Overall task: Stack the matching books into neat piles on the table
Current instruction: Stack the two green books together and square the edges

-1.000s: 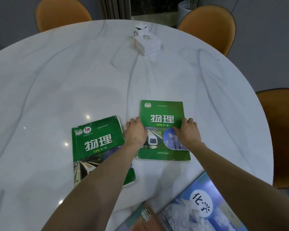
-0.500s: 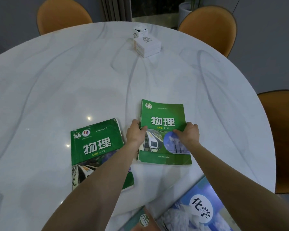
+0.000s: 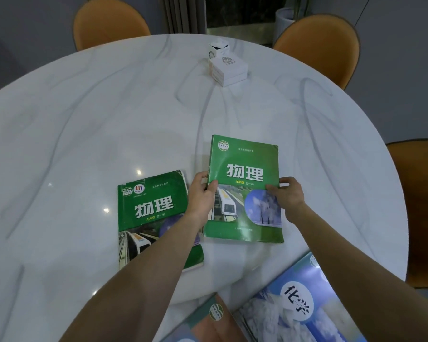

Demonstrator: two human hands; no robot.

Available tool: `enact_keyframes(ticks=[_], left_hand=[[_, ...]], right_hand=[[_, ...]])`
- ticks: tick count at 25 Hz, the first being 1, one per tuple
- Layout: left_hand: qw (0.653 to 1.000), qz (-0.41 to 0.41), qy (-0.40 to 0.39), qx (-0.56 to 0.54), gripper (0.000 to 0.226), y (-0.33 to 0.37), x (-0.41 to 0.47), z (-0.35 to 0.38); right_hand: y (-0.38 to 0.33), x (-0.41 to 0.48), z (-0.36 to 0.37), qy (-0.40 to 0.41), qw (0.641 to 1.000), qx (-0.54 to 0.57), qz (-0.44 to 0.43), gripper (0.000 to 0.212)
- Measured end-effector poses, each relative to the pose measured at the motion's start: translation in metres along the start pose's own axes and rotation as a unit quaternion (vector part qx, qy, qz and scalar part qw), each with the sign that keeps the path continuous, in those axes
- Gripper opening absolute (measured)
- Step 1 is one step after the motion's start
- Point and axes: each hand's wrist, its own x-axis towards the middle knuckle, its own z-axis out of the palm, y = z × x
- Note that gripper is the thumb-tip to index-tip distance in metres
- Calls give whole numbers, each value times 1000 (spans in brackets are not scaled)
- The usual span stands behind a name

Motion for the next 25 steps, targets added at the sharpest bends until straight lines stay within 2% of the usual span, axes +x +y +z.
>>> enact_keyframes(ticks=[6, 15, 20, 25], left_hand=[[999, -31, 44, -8, 27, 10, -10, -45], [990, -42, 135, 20, 30, -2, -31, -144], [981, -60, 180, 36, 29, -26, -41, -179], [973, -63, 205, 88, 31, -42, -45, -185]], right_hand=[[-19, -29, 25, -56, 998, 11, -27, 32], [-32, -80, 107, -143, 987, -33, -65, 36], [-21, -101, 148, -135, 977, -115, -117, 32], [-8, -108, 165, -114, 959, -202, -160, 23]])
